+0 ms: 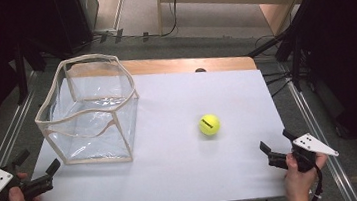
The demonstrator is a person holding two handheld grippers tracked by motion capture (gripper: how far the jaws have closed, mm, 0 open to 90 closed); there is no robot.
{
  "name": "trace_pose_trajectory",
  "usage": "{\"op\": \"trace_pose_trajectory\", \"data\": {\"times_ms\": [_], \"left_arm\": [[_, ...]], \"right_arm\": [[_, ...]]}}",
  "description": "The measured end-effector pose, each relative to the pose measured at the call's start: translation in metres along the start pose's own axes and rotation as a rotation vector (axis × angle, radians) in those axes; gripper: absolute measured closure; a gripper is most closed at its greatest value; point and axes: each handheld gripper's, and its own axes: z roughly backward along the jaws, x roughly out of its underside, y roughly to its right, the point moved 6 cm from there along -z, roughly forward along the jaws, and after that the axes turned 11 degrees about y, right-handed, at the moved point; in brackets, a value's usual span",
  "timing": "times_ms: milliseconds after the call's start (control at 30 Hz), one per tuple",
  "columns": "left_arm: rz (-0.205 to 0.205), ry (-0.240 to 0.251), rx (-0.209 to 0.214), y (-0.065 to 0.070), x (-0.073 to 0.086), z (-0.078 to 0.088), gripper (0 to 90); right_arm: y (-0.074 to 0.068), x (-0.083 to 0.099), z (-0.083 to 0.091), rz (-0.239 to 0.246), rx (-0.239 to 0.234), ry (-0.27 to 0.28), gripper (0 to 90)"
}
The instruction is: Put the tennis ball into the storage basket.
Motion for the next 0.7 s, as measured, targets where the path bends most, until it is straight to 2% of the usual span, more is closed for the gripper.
{"op": "trace_pose_trajectory", "data": {"times_ms": [33,100,133,167,233,267,433,700], "left_arm": [[0.002,0.001,0.001,0.0,0.0,0.0,0.0],[0.002,0.002,0.003,0.0,0.0,0.0,0.0],[0.001,0.001,0.004,0.0,0.0,0.0,0.0],[0.001,0.001,0.004,0.0,0.0,0.0,0.0],[0.0,0.001,0.005,0.001,0.0,-0.001,0.0],[-0.003,-0.001,0.007,0.001,0.0,-0.001,0.0],[-0.001,-0.004,0.007,0.001,0.001,-0.001,0.0],[-0.001,-0.003,0.014,0.001,0.001,-0.001,0.0]], "right_arm": [[-0.001,-0.001,-0.001,0.004,0.0,-0.006,4.4],[-0.003,-0.004,-0.004,0.009,-0.007,-0.021,4.6],[-0.009,-0.008,-0.008,0.038,-0.054,-0.023,4.5],[-0.009,-0.008,-0.008,0.038,-0.054,-0.023,4.5],[-0.02,-0.013,-0.016,0.077,-0.097,-0.063,4.0],[-0.024,-0.015,-0.019,0.084,-0.126,-0.065,1.9],[-0.034,-0.024,-0.028,0.114,-0.151,-0.077,0.2],[-0.042,-0.034,-0.042,0.11,-0.2,-0.131,0.0]]}}
